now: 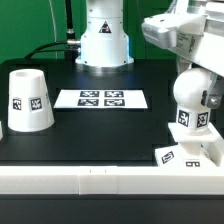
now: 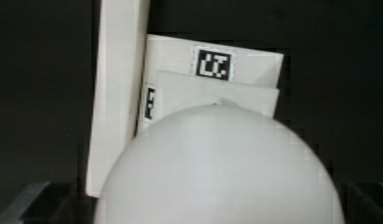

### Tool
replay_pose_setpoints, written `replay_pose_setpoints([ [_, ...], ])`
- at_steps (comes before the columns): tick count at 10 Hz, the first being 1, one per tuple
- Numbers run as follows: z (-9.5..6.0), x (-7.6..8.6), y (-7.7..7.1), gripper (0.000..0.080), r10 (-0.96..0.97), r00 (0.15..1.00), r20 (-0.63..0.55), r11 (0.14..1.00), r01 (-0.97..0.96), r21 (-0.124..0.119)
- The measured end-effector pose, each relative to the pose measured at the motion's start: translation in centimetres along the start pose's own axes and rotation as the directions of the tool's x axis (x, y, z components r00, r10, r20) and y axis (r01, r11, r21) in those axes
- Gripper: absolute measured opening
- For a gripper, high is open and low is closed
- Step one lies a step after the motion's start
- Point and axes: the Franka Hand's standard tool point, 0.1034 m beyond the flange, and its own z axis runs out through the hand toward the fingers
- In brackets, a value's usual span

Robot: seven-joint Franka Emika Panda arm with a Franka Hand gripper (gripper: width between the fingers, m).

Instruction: Assemble lamp

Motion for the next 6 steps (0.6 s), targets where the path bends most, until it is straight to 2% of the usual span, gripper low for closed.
replay_pose_setpoints([
  [1,0.15,-0.20,-0.08,0.0699,-0.033,0.999,0.010,0.999,0.033,0.003],
  [2,0.15,-0.23,-0.08,0.0574,-0.021,1.000,0.010,1.000,0.021,0.003],
  [5,0.16,-0.31,-0.09,0.0576,0.023,1.000,0.010,1.000,-0.023,0.002],
  [6,0.14,-0.28,-0.08,0.0576,0.095,0.995,0.008,0.995,-0.095,0.002],
])
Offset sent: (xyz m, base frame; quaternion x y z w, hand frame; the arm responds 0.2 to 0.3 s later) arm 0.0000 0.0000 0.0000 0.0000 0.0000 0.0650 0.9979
